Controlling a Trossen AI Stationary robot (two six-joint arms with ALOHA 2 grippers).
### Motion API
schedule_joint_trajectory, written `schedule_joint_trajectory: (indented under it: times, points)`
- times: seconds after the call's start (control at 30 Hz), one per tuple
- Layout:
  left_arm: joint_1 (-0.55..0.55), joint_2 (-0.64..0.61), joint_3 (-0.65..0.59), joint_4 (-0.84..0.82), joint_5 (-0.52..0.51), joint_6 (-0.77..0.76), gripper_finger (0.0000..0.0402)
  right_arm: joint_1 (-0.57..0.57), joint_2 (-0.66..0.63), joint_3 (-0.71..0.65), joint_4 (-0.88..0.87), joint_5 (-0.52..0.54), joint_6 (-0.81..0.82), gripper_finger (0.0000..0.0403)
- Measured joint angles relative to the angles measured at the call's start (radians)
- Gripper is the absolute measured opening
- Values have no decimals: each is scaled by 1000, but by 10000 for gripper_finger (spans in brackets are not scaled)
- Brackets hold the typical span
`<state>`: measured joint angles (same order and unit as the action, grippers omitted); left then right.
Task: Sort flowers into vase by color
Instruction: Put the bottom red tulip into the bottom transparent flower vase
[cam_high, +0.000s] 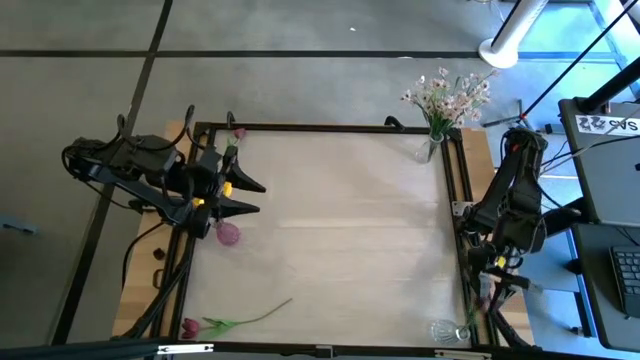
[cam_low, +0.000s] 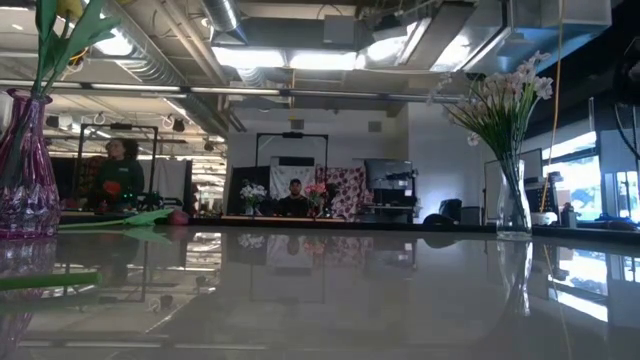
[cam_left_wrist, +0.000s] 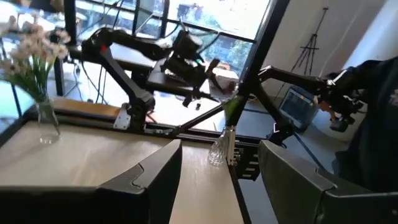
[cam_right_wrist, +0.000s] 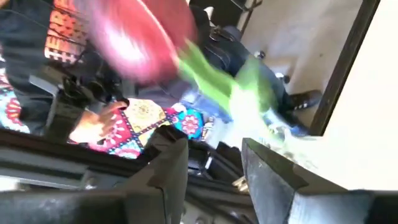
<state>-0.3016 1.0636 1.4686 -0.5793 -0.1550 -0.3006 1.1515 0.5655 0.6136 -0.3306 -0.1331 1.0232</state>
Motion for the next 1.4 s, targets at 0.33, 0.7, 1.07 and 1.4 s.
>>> schedule_joint_trajectory:
  times: [0.33, 0.7, 1.07, 1.4]
  points:
    - [0, 12, -4, -51, -3, -153, 208, 0, -164, 62, -175, 49, 66, 152]
    - [-1, 66, -4, -57, -17, -455, 208, 0, -228, 282, -329, 434, -237, 152]
    - [22, 187, -4, -57, -29, -763, 208, 0, -228, 312, -241, 715, -481, 152]
    - [-56, 276, -3, -45, 138, -837, 208, 0, -228, 312, -239, 981, -479, 152]
